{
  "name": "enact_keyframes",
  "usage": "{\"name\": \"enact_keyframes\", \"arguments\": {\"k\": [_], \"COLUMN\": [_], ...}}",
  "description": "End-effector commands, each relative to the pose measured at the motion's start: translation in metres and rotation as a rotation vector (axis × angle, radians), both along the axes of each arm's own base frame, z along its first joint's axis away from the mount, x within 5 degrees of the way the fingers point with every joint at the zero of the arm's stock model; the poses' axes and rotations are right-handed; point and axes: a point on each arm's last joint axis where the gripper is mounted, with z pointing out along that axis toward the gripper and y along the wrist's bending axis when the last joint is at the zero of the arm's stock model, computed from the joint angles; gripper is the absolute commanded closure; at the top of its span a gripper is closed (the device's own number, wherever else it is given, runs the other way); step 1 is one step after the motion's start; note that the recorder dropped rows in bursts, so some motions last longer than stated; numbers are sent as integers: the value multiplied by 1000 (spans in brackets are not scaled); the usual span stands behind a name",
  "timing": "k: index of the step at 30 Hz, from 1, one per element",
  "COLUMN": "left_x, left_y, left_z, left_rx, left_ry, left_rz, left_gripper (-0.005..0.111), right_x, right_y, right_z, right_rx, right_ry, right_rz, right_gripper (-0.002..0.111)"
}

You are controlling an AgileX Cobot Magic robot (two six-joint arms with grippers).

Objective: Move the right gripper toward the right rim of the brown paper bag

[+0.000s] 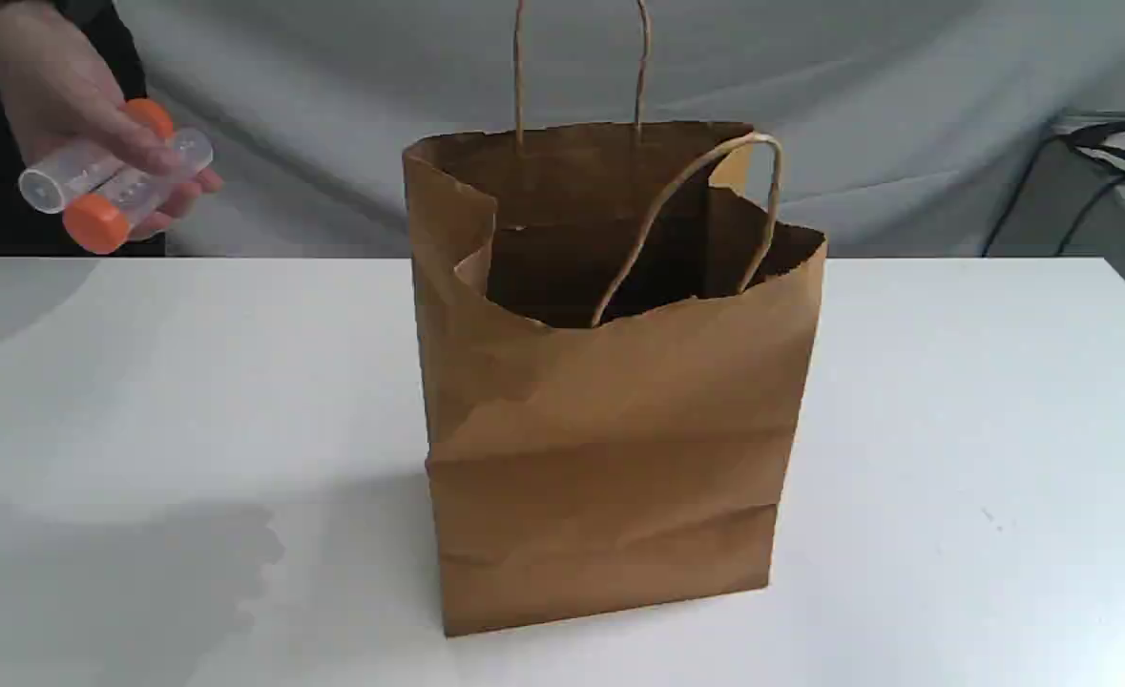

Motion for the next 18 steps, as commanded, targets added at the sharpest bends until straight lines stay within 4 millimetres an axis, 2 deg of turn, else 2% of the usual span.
{"name": "enact_keyframes", "arguments": {"k": [1,6,9,11,13,16,18], "left_x": [0,0,0,0,0,0,0], "left_y": [0,0,0,0,0,0,0], "left_z": [-1,-1,-1,-1,-1,-1,-1], "left_rx": [-17,-17,-17,-17,-17,-18,-18], "left_ry": [-9,-9,-9,-9,-9,-9,-9], "left_rz": [5,5,5,5,5,5,5], "left_gripper": [107,107,107,107,107,107,107], "right_x": [14,56,83,105,123,148,161], "right_y": [1,0,6,22,45,73,85], "right_z": [43,91,119,126,135,130,124], "right_rx": [-129,-218,-299,-446,-608,-859,-927], "right_ry": [56,245,374,473,514,586,646], "right_rz": [-39,-75,-16,114,328,623,761], "right_gripper": [108,108,108,108,108,108,108]}}
